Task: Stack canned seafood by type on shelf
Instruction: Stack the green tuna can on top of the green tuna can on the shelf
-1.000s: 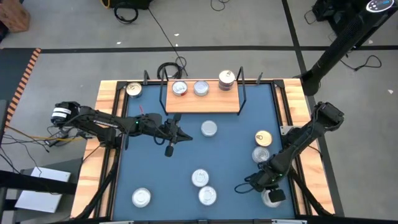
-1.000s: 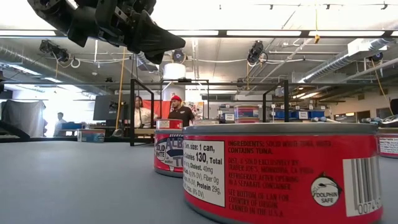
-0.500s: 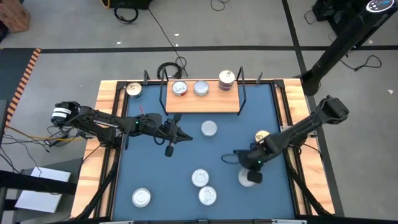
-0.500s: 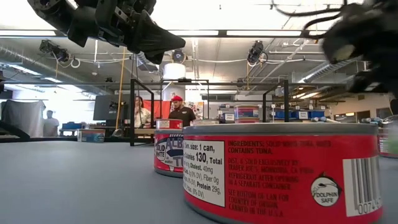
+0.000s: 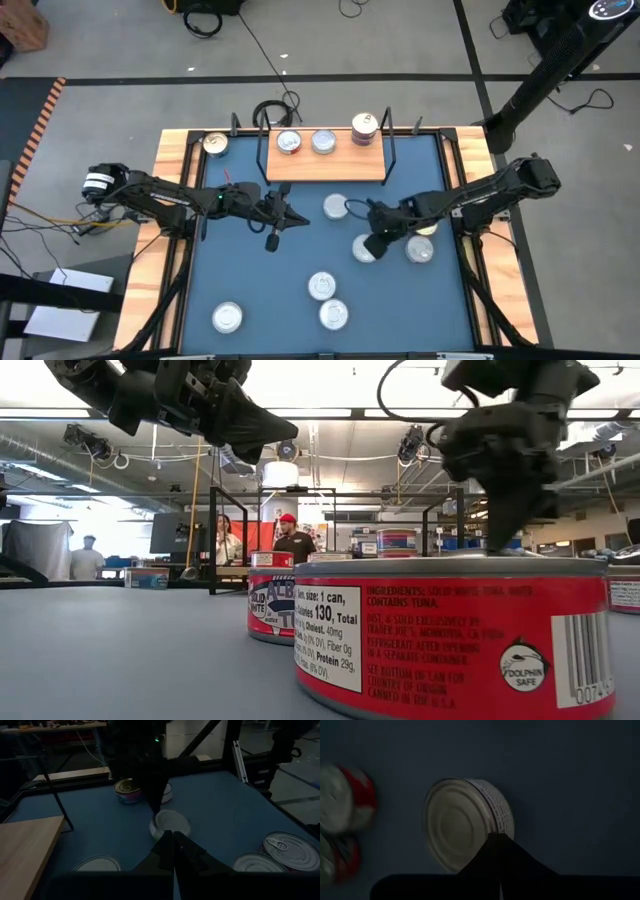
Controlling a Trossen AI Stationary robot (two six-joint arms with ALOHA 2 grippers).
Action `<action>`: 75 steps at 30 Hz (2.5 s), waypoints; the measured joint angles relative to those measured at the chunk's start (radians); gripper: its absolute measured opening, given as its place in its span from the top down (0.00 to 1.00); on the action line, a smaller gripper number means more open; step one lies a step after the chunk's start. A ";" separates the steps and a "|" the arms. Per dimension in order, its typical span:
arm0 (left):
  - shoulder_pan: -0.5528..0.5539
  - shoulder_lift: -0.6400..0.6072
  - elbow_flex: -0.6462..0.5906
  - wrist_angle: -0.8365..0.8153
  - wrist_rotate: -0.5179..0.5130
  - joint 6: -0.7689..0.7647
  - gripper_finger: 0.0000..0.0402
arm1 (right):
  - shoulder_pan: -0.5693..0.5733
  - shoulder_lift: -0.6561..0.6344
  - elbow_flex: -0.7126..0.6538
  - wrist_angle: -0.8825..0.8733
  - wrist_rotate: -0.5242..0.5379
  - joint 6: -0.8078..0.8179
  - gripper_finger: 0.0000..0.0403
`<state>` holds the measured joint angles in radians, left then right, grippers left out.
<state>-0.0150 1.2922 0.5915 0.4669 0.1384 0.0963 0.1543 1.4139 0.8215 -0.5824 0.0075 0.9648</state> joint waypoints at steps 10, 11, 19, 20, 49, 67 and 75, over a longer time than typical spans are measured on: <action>0.000 0.000 0.000 -0.037 -0.008 0.000 0.99 | -0.063 0.000 0.000 0.155 0.086 -0.026 1.00; 0.000 0.000 0.000 -0.037 -0.008 0.000 0.99 | -0.063 0.000 0.000 0.166 0.095 -0.030 1.00; -0.001 0.000 0.000 -0.039 -0.008 -0.003 0.99 | -0.033 0.000 0.002 0.189 0.104 -0.037 1.00; -0.001 0.000 0.000 -0.039 -0.008 -0.003 0.99 | -0.027 0.000 0.002 0.186 0.096 -0.068 1.00; -0.001 0.000 0.000 -0.080 -0.021 0.001 0.99 | 0.154 0.205 0.057 0.244 0.216 -0.802 0.75; -0.001 0.000 0.000 -0.095 -0.038 0.002 0.99 | 0.158 0.249 0.060 0.239 0.237 -0.894 0.98; -0.001 0.000 0.000 -0.088 -0.038 0.000 0.99 | 0.139 0.248 0.112 0.208 0.165 -0.883 0.99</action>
<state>-0.0158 1.2919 0.5911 0.3786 0.1004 0.0963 0.2933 1.6615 0.9333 -0.3744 0.1721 0.0818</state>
